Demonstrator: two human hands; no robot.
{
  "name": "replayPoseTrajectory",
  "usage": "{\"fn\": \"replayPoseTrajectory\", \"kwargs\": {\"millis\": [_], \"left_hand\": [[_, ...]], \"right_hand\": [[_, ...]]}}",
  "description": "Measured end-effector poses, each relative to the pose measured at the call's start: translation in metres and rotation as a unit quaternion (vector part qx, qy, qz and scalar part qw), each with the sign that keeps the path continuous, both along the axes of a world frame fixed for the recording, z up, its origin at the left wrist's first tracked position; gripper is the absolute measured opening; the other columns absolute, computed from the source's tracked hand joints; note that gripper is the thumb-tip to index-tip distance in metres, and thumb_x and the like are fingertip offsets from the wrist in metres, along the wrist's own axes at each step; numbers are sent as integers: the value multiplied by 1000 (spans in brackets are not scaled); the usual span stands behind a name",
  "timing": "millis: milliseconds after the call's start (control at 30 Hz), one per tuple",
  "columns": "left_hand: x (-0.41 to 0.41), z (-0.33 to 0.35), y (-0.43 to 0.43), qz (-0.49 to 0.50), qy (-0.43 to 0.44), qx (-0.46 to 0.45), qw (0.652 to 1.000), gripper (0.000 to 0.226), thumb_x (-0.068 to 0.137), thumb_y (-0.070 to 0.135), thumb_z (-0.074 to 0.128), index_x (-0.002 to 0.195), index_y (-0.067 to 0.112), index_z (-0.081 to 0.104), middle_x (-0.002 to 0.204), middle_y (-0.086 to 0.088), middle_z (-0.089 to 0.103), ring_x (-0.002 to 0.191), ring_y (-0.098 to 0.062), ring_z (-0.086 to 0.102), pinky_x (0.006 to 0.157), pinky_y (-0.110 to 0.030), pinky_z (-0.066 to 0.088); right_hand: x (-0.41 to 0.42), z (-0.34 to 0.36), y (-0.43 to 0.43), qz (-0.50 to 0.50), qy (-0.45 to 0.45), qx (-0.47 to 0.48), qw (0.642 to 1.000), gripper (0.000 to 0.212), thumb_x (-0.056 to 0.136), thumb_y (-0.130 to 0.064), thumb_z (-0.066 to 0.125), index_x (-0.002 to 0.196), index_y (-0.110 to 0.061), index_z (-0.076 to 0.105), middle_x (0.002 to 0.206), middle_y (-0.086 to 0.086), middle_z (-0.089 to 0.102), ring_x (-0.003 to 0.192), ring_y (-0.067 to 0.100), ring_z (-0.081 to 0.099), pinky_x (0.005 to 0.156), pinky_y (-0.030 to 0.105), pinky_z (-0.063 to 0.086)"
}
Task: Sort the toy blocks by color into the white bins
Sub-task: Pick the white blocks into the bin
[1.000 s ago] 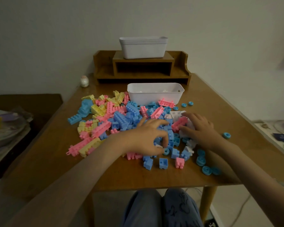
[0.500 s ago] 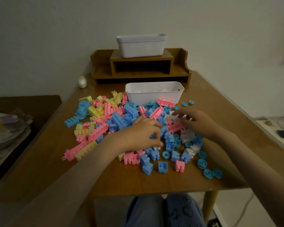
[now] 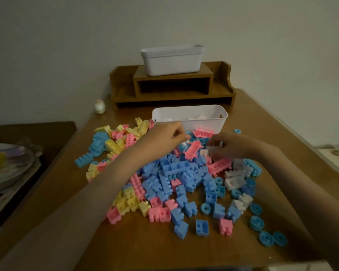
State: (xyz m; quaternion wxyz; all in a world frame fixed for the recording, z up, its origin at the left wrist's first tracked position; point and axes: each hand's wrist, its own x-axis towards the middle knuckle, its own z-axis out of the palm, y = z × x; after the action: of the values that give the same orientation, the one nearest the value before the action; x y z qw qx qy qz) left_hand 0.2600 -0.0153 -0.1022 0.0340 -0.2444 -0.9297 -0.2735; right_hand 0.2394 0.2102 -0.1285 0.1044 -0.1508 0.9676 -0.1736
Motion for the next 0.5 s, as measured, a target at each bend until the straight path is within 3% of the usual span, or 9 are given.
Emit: {"fn": "replayPoseTrajectory", "kwargs": {"millis": [133, 233, 400, 467, 500], "left_hand": [[-33, 12, -4, 50, 20, 26, 998, 24, 93, 36, 54, 81, 15, 54, 84, -2, 67, 70, -12, 65, 71, -39, 53], [-54, 12, 0, 85, 52, 21, 995, 24, 94, 35, 53, 83, 14, 54, 82, -3, 64, 75, -17, 62, 72, -42, 49], [-84, 6, 5, 148, 104, -1, 983, 24, 97, 35, 48, 81, 17, 50, 71, 3, 53, 70, -19, 53, 51, -28, 33], [-93, 3, 7, 154, 84, -25, 984, 20, 97, 34, 46, 85, 18, 51, 80, 0, 57, 78, -21, 56, 56, -29, 36], [-96, 1, 8, 150, 70, -43, 985, 18, 97, 33, 46, 90, 18, 53, 89, -2, 60, 85, -23, 57, 63, -30, 40]], "right_hand": [[-14, 2, -3, 15, 32, 23, 999, 15, 89, -19, 57, 102, -25, 58, 100, -5, 58, 87, 12, 52, 67, 18, 38], [-22, 9, -2, 2, 75, -22, 997, 14, 89, -16, 57, 92, -29, 54, 90, -6, 57, 79, 12, 53, 62, 16, 39], [-40, 23, -12, -34, 245, -121, 961, 13, 93, -14, 52, 103, -17, 58, 94, -6, 50, 78, 7, 48, 60, 6, 35], [-50, 22, -19, -47, 266, -115, 956, 19, 95, -12, 48, 111, -18, 58, 102, -4, 50, 88, 11, 49, 67, 7, 36], [-54, 20, -21, -44, 249, -92, 963, 24, 95, -13, 47, 116, -21, 56, 108, -2, 51, 97, 14, 50, 77, 12, 40]]}}
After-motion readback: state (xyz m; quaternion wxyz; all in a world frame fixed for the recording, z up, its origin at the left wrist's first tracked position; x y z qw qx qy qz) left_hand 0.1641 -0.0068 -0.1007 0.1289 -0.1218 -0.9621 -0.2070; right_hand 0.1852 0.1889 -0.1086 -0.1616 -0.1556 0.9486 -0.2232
